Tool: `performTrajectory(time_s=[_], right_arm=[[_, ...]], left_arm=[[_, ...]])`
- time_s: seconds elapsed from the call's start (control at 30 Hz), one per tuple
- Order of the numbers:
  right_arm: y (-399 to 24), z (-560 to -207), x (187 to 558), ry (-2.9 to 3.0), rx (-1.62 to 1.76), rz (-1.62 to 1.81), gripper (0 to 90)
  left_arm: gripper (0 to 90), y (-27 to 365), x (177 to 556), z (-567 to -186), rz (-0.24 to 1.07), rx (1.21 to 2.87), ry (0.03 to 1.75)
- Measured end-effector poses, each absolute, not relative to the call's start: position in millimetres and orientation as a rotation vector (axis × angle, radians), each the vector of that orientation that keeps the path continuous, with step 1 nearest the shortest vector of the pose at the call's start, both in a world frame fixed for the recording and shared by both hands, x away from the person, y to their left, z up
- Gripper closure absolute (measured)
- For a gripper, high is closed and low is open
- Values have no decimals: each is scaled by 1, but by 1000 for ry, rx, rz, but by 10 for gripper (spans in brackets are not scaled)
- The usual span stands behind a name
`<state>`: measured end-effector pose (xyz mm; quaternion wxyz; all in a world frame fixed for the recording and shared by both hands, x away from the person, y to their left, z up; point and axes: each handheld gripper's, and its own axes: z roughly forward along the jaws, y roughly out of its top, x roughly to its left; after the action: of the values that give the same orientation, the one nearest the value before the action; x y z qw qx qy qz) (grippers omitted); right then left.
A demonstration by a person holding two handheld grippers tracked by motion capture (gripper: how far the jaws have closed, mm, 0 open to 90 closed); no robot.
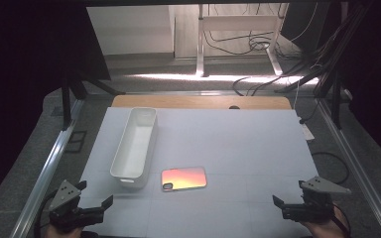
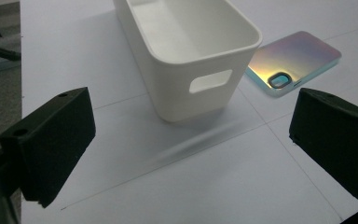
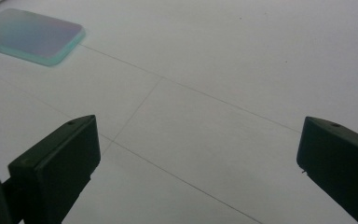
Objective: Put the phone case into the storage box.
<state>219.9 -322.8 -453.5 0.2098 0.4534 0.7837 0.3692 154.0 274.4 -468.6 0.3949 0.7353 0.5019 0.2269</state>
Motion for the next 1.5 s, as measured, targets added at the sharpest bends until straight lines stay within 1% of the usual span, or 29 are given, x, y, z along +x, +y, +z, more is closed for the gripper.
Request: performTrajectory(time_s=[0.73,1.5], right_arm=[[-322,-455,225,2235,1277,1015,0],[-311,-454,234,2323,1200,1025,0]], left_arm=[[11,275,154,-469,552,1875,1259],[16,275,154,-469,546,1877,1248]])
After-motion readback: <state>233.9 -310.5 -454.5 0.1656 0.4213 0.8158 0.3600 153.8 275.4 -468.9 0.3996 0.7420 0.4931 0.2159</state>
